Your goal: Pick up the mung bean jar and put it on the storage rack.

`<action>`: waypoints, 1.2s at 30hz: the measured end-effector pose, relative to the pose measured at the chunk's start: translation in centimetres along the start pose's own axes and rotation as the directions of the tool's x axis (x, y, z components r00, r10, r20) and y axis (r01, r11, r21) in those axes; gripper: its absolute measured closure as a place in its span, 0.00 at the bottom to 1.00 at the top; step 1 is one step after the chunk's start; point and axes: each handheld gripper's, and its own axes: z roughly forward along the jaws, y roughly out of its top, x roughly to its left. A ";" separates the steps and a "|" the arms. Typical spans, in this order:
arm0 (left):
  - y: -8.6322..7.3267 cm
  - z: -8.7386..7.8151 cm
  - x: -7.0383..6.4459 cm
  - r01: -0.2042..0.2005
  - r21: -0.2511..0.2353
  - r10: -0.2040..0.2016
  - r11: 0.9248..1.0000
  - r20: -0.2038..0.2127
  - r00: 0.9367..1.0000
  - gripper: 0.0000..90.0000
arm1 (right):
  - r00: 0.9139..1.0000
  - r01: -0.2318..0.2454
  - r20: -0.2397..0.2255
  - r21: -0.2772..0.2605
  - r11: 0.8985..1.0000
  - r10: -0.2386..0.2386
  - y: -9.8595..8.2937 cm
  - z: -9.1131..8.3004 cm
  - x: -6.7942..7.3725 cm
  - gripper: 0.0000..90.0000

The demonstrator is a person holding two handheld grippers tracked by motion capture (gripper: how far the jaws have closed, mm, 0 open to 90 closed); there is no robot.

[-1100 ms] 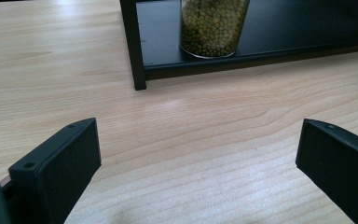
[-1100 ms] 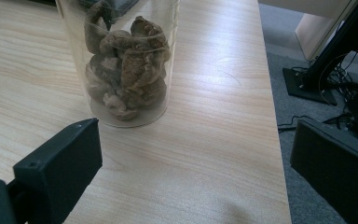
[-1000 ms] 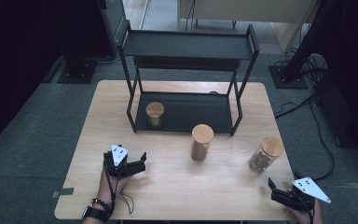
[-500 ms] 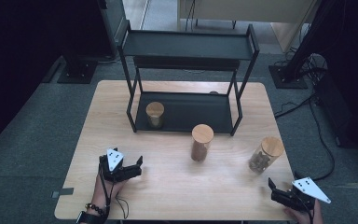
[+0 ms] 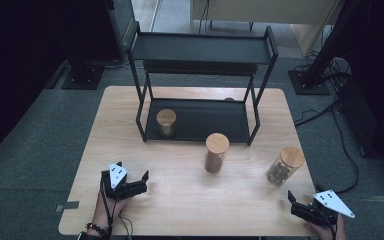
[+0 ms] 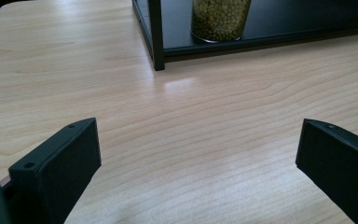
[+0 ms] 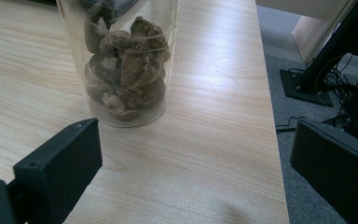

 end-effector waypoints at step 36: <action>-2.0 -3.8 3.6 0.030 0.007 -0.030 1.000 -0.012 0.999 0.00 | 1.000 0.005 0.003 0.002 1.000 -0.005 0.0 0.0 0.1 0.02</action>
